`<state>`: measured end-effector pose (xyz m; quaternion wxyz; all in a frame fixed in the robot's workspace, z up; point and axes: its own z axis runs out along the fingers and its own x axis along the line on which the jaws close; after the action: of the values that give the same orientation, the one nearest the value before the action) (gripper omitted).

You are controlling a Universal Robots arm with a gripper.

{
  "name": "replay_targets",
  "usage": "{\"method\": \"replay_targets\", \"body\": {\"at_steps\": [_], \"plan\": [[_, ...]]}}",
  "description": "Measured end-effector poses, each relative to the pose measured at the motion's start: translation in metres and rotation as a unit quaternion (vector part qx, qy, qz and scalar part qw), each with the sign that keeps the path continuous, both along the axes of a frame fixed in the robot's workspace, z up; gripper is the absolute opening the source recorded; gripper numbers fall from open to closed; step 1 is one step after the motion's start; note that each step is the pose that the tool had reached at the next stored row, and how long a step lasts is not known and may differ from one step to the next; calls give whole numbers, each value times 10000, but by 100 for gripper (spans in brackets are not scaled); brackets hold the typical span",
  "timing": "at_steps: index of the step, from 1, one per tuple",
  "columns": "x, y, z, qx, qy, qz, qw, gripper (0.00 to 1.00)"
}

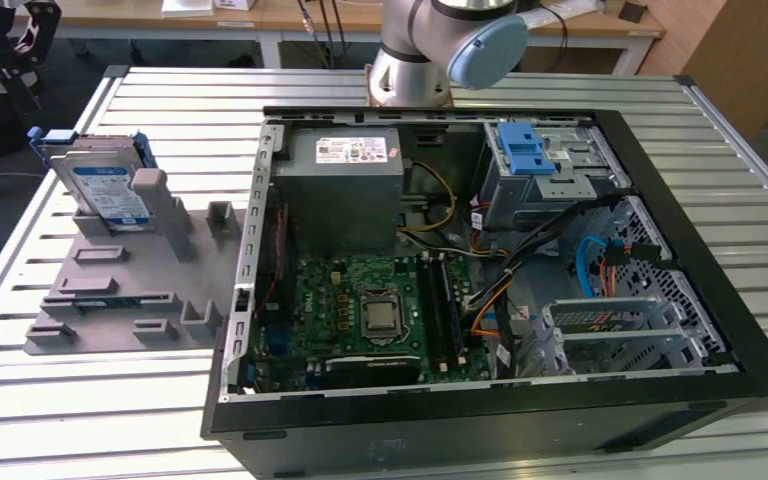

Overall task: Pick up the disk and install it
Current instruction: 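Pick up the disk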

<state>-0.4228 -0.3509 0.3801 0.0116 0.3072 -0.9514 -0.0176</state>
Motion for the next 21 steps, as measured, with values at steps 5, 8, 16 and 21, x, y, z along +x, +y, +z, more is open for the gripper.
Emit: {"method": "replay_targets", "body": {"at_steps": [5,8,16,21], "plan": [[0,0,0,0,0,194,9998,11],[0,0,0,0,0,305,9995,11],[-1,0,0,0,0,615,9981,11],[-2,0,0,-1,0,806,9967,11]]}}
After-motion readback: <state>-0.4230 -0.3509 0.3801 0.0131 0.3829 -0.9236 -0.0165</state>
